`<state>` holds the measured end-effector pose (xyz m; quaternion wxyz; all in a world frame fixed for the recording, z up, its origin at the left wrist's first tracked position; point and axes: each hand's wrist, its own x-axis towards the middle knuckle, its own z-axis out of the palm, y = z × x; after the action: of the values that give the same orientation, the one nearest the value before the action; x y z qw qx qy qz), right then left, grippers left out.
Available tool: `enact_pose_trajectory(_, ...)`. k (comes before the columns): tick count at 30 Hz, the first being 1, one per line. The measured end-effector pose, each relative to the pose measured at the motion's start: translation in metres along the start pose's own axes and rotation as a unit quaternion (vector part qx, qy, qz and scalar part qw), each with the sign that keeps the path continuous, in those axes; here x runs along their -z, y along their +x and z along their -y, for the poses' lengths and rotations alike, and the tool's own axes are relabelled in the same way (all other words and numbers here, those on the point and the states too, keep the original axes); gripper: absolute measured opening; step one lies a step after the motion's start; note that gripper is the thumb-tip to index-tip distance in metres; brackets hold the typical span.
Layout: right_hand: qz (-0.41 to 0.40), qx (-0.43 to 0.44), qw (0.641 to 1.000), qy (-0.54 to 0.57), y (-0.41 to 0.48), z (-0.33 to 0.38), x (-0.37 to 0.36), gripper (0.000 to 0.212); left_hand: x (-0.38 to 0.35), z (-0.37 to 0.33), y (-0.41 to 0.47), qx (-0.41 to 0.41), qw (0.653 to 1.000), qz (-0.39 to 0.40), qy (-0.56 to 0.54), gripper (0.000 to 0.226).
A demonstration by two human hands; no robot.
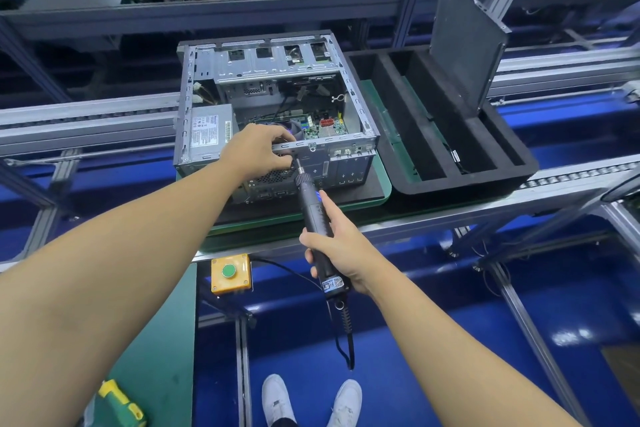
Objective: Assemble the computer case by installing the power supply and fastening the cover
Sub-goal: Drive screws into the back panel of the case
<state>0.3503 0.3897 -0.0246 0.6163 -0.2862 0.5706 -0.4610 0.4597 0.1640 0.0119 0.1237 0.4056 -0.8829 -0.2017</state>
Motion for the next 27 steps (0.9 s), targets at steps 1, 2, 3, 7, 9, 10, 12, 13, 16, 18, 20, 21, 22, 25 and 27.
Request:
enact_pose_trajectory(1, 0.0, 0.0, 1.0, 0.0, -0.0002, 0.0001, 0.0, 0.099, 0.0002, -0.0002, 0.0, 0.001, 1.0, -0.001, 0.0, 0.031)
enact_pose_trajectory(2, 0.0, 0.001, 1.0, -0.001, -0.0002, 0.0003, 0.0, 0.099, 0.0005, -0.0003, 0.0001, 0.001, 1.0, -0.002, 0.001, 0.03)
enact_pose_trajectory(3, 0.0, 0.001, 1.0, -0.001, -0.0003, 0.0003, -0.0004, 0.099, 0.0005, -0.0005, 0.0003, 0.003, 1.0, -0.003, 0.001, 0.03)
enact_pose_trajectory(7, -0.001, 0.003, 1.0, 0.001, -0.0004, 0.0011, -0.0024, 0.097, 0.0003, -0.0004, 0.0009, 0.004, 1.0, -0.002, 0.002, 0.029)
enact_pose_trajectory(9, 0.0, 0.003, 1.0, 0.002, -0.0001, 0.0016, -0.0025, 0.095, 0.0005, -0.0004, 0.0011, 0.001, 1.0, -0.003, 0.005, 0.028)
enact_pose_trajectory(10, 0.001, 0.003, 1.0, 0.003, 0.0003, 0.002, -0.0024, 0.093, 0.0008, -0.0004, 0.0013, -0.001, 1.0, -0.002, 0.006, 0.028)
enact_pose_trajectory(12, 0.005, 0.002, 1.0, 0.009, 0.0003, 0.0028, -0.0024, 0.092, 0.0009, -0.0001, 0.0022, -0.003, 1.0, 0.003, 0.009, 0.029)
enact_pose_trajectory(13, 0.007, 0.003, 1.0, 0.013, 0.0002, 0.0033, -0.0027, 0.092, 0.001, 0.0002, 0.0026, -0.002, 1.0, 0.005, 0.009, 0.029)
enact_pose_trajectory(16, 0.009, 0.004, 1.0, 0.021, 0.0, 0.0036, -0.0035, 0.091, 0.0005, 0.001, 0.0036, -0.001, 1.0, 0.005, 0.007, 0.028)
enact_pose_trajectory(18, 0.006, 0.004, 1.0, 0.024, -0.0003, 0.0035, -0.004, 0.093, 0.0004, 0.0008, 0.0034, -0.007, 1.0, 0.002, 0.007, 0.027)
enact_pose_trajectory(20, 0.006, 0.008, 1.0, 0.03, -0.0001, 0.003, -0.0051, 0.094, 0.001, 0.0006, 0.0029, -0.009, 1.0, 0.003, 0.006, 0.027)
enact_pose_trajectory(21, 0.005, 0.01, 0.999, 0.032, -0.0002, 0.0029, -0.0057, 0.095, 0.001, 0.0007, 0.0028, -0.01, 1.0, 0.003, 0.007, 0.027)
enact_pose_trajectory(22, 0.005, 0.01, 0.999, 0.031, -0.0004, 0.0027, -0.0059, 0.096, 0.0009, 0.0008, 0.0027, -0.012, 1.0, 0.003, 0.01, 0.027)
enact_pose_trajectory(25, -0.003, 0.011, 1.0, 0.014, -0.001, 0.0017, -0.0055, 0.097, 0.0012, 0.0001, 0.0024, -0.01, 1.0, 0.002, 0.014, 0.027)
enact_pose_trajectory(27, -0.008, 0.012, 1.0, 0.0, -0.0016, 0.0003, -0.0054, 0.097, 0.0012, -0.0005, 0.0022, -0.008, 1.0, 0.003, 0.02, 0.028)
